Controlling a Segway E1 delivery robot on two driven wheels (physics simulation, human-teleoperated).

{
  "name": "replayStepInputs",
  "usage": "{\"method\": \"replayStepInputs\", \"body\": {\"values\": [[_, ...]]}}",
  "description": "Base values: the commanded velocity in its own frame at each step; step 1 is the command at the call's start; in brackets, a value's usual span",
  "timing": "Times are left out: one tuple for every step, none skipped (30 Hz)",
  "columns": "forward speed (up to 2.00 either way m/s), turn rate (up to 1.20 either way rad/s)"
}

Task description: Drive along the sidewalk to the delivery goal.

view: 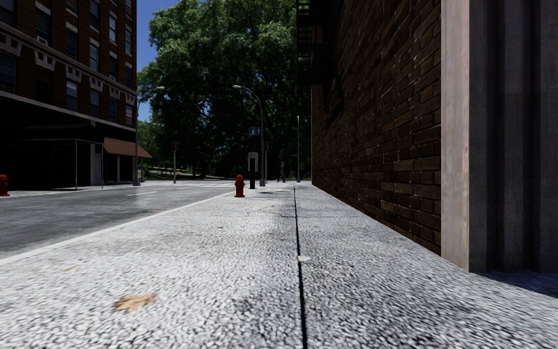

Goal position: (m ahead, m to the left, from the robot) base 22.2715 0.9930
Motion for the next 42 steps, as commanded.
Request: {"method": "replayStepInputs", "body": {"values": [[0.00, 0.00], [0.00, 0.00], [0.00, 0.00], [0.00, 0.00], [0.00, 0.00], [0.00, 0.00], [0.00, 0.00], [0.00, 0.00], [0.00, 0.00], [0.00, 0.00], [0.00, 0.00], [0.00, 0.00], [0.00, 0.00], [0.00, 0.00], [0.00, 0.00], [0.00, 0.00], [0.00, 0.00], [0.00, 0.00], [0.00, 0.00], [0.00, 0.00], [0.00, 0.00], [0.00, 0.00], [0.00, 0.00], [0.00, 0.00], [0.00, 0.00], [0.00, 0.00], [0.00, 0.00], [0.00, 0.00], [0.00, 0.00], [0.00, 0.00], [0.03, 0.00], [0.40, 0.00], [0.40, 0.00], [0.64, 0.00], [0.71, 0.00], [0.71, 0.00], [0.75, 0.00], [0.84, 0.00], [1.10, 0.00], [1.10, 0.00], [2.00, 0.00], [2.00, 0.00]]}}
